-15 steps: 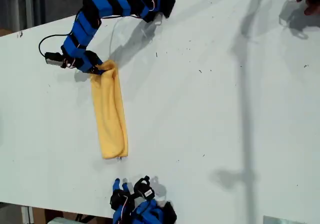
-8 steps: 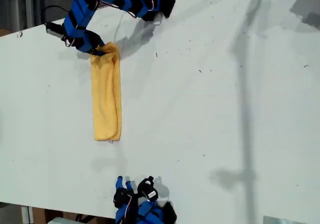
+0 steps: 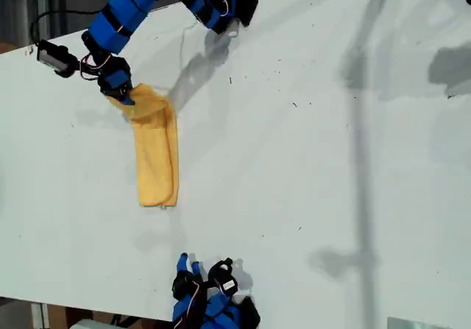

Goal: Grasp corners of a square towel and fold twice.

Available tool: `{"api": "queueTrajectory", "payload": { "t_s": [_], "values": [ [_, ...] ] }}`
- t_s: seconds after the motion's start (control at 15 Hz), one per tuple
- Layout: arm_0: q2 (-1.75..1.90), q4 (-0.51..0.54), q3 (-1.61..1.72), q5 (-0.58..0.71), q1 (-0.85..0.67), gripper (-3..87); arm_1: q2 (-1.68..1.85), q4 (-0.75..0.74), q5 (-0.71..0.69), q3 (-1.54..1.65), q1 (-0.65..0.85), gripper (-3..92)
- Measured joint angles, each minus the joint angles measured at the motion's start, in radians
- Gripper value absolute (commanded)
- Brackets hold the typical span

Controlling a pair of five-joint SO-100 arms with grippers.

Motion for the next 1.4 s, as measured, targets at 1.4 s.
{"api": "queueTrajectory", "payload": {
  "t_s": [1.4],
  "values": [
    [0.0,0.0,0.0,0.005,0.0,14.8,-0.756,-0.499,-0.035,-0.666,-0.316,11.8]
  ]
}}
